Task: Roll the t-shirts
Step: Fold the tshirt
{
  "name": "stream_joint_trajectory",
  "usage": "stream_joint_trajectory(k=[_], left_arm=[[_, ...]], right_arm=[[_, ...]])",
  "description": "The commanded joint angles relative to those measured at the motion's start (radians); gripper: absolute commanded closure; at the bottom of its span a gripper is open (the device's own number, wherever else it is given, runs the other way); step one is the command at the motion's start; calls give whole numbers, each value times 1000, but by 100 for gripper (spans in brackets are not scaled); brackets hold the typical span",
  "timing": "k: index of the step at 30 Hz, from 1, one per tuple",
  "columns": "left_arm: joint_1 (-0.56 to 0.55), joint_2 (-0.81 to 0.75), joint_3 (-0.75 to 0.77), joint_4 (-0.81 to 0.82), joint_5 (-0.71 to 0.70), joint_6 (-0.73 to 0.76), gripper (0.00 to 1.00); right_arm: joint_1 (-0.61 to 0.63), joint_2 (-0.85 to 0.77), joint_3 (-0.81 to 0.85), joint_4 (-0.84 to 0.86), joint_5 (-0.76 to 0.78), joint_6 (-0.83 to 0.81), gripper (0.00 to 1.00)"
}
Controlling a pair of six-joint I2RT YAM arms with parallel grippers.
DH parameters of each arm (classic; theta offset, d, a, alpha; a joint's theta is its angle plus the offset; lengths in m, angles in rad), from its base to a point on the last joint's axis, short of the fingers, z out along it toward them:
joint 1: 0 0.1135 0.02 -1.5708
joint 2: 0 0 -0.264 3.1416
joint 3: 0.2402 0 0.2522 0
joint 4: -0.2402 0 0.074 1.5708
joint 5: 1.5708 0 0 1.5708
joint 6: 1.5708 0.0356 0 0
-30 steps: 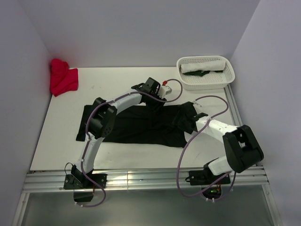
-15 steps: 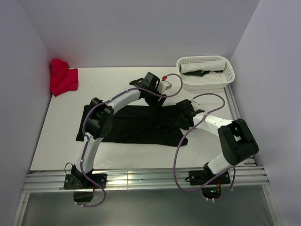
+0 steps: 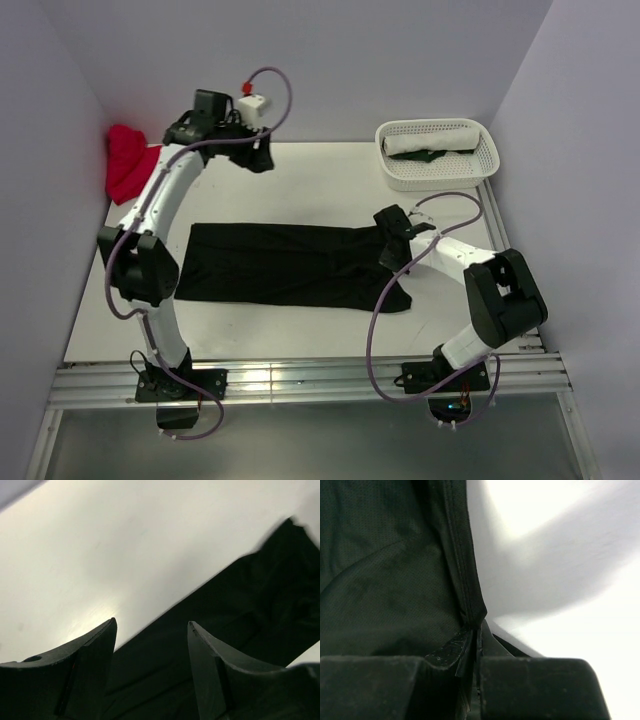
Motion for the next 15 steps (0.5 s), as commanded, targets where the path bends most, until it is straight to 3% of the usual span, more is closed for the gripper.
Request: stream_joint_trajectory(k=[1, 10, 13, 15], left_arm=[[103, -59, -138, -67, 57, 89, 36], [316, -50, -330, -97, 133, 204, 37], [346, -27, -350, -110, 142, 231, 37], [356, -15, -367, -102, 143, 236, 37]], right_arm=[[-46, -19, 30, -93, 103, -20, 96], [-283, -47, 29, -138, 128, -145, 95], [-378, -28, 75, -153, 134, -210, 89], [-406, -5, 111, -159, 134, -248, 79]])
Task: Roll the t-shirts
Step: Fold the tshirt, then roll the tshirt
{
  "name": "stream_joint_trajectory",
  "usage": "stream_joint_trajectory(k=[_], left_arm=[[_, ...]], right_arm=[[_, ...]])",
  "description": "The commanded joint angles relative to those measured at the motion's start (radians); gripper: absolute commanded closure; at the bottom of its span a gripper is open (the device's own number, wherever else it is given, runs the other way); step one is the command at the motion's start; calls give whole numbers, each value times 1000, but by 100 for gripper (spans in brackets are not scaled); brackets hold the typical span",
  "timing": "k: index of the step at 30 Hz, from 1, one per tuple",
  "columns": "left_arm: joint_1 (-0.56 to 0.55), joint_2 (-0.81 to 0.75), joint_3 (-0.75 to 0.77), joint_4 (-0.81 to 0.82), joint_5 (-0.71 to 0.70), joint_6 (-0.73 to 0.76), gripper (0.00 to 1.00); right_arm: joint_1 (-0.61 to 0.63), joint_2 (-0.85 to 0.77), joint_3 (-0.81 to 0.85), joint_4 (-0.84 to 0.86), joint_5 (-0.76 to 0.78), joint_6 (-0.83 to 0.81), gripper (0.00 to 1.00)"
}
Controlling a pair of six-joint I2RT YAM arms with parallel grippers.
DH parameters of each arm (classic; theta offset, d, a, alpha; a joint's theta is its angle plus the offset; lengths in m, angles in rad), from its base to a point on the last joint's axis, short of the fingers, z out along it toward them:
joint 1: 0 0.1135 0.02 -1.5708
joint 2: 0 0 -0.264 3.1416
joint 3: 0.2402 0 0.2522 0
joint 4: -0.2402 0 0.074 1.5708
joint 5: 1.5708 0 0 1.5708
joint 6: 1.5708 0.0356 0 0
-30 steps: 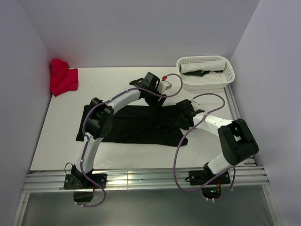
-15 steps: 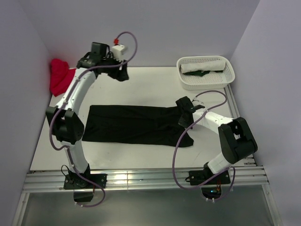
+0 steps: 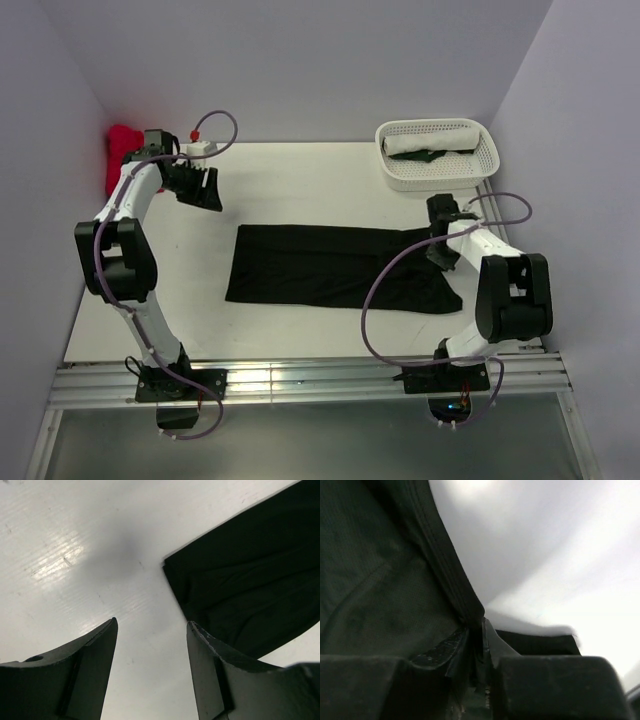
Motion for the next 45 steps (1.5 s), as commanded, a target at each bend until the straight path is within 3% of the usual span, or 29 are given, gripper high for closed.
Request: stream_joint_trajectory(k=[1, 2, 5, 7, 11, 17, 22, 26, 34, 45], left_arm=[[11, 16, -23, -4, 57, 51, 37], [12, 22, -26, -5, 61, 58, 37], [12, 53, -34, -11, 76, 69, 37], [12, 86, -30, -27, 112, 78, 37], [12, 160, 16, -74, 172, 80, 36], [6, 240, 40, -68, 254, 29, 36], [-32, 246, -14, 9, 202, -44, 40], [-46, 222, -45, 88, 119, -124, 42], [-107, 142, -60, 164, 28, -153, 56], [-178, 117, -88, 173, 21, -132, 60]], right_arm=[[-72, 9, 92, -31, 54, -94, 74], [-88, 16, 102, -36, 57, -102, 64], [-85, -1, 123, -56, 53, -87, 50], [-71, -61, 113, -64, 40, -52, 45], [22, -194, 52, -38, -52, 30, 44], [386, -282, 44, 48, -108, 258, 47], [691, -137, 180, 47, -27, 384, 51], [797, 26, 351, 13, -4, 398, 51], [845, 100, 412, 17, 13, 404, 51], [848, 85, 377, 48, 8, 404, 51]])
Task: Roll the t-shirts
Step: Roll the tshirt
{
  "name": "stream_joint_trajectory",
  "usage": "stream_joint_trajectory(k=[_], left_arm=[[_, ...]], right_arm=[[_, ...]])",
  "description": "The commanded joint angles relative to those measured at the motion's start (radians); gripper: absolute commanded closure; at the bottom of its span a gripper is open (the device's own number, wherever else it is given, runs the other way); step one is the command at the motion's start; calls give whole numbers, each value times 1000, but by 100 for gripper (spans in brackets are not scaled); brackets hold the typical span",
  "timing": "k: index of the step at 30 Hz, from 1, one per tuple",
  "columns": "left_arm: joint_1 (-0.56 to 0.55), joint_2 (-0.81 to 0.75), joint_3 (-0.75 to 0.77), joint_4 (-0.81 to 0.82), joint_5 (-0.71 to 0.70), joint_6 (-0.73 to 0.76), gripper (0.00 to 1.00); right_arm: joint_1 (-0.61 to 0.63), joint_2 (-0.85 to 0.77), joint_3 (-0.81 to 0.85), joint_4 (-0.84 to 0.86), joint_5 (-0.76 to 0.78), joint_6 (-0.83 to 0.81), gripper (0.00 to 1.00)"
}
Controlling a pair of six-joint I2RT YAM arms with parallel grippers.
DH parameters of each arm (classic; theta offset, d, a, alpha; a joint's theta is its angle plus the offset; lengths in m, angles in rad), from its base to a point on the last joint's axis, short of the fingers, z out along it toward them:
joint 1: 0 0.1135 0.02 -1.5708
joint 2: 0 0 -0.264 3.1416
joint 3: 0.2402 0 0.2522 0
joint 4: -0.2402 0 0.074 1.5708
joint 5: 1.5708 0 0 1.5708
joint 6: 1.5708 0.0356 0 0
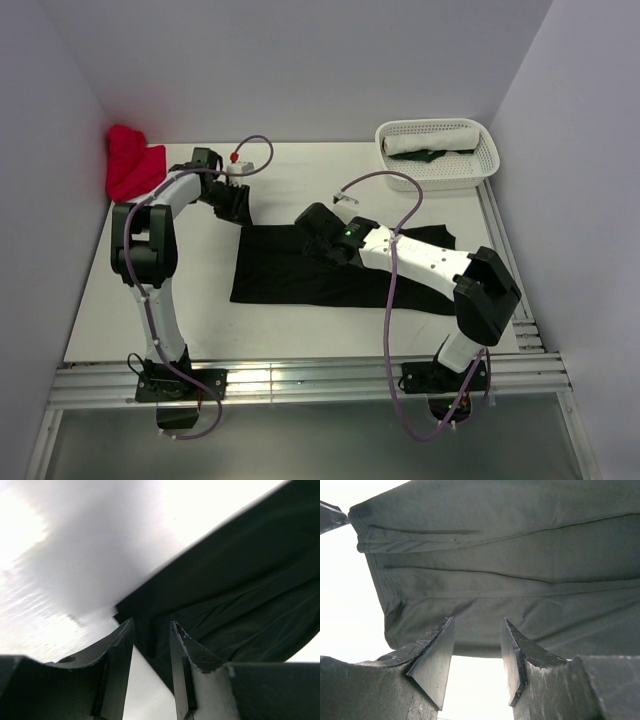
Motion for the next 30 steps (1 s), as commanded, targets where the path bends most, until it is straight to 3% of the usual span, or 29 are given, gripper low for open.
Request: stream_joint_trajectory(k=[1, 30], left_arm=[[-31, -49, -15, 12, 5, 10, 60], [-57, -103, -143, -22, 31, 81, 65]], right_arm=[[4, -18, -7, 26, 35, 17, 51], [6, -21, -46, 62, 22, 12, 51]])
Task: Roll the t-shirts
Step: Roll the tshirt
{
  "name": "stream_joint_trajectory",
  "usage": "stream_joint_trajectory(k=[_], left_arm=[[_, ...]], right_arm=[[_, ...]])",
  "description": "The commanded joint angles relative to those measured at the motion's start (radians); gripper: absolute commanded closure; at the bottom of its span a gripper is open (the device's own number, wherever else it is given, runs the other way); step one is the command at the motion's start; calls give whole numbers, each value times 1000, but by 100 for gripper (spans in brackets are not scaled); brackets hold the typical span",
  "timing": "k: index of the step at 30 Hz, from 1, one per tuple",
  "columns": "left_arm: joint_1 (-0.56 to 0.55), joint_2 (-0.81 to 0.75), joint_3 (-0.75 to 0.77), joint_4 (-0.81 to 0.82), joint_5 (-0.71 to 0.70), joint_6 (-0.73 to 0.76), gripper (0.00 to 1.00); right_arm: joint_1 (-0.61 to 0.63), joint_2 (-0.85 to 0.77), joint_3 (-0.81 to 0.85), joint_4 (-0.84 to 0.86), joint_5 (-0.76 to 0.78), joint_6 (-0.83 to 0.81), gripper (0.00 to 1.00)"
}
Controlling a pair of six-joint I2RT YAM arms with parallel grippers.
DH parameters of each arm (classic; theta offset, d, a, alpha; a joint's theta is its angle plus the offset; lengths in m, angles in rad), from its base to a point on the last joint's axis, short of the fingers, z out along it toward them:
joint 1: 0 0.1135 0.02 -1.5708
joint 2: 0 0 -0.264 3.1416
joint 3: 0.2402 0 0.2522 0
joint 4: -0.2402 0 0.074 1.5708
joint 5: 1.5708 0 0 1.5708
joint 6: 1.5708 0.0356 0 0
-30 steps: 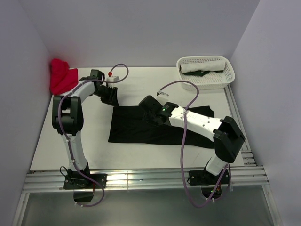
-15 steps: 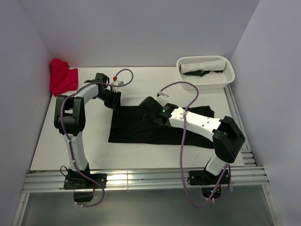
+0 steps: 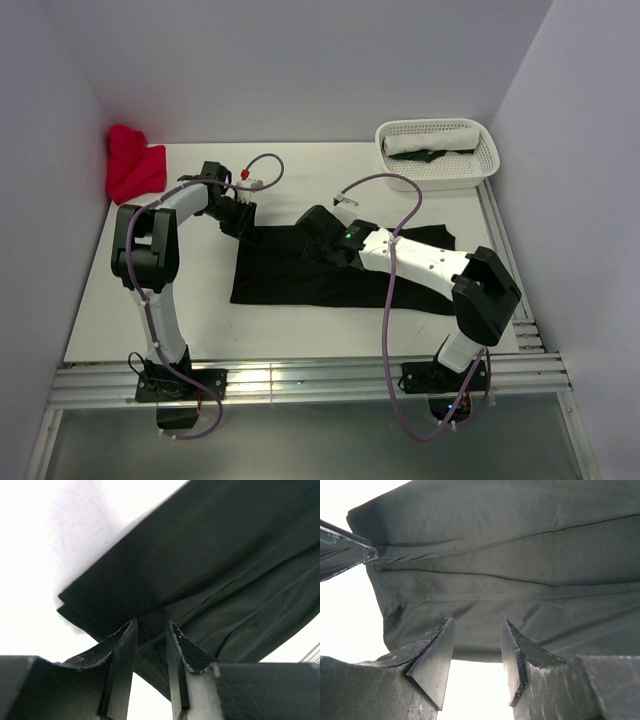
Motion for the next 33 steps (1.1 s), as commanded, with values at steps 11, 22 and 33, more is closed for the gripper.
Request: stream_joint_trajectory(k=[11, 22, 33], left_arm=[[0, -98, -64, -28, 29, 71, 65], [0, -154, -112, -39, 37, 93, 65], [2, -183, -173, -59, 26, 143, 64]], right_arm=[[6, 2, 2, 18, 17, 6, 51], [6, 30, 14, 22, 8, -1, 51], [6, 46, 17, 29, 0, -4, 51]])
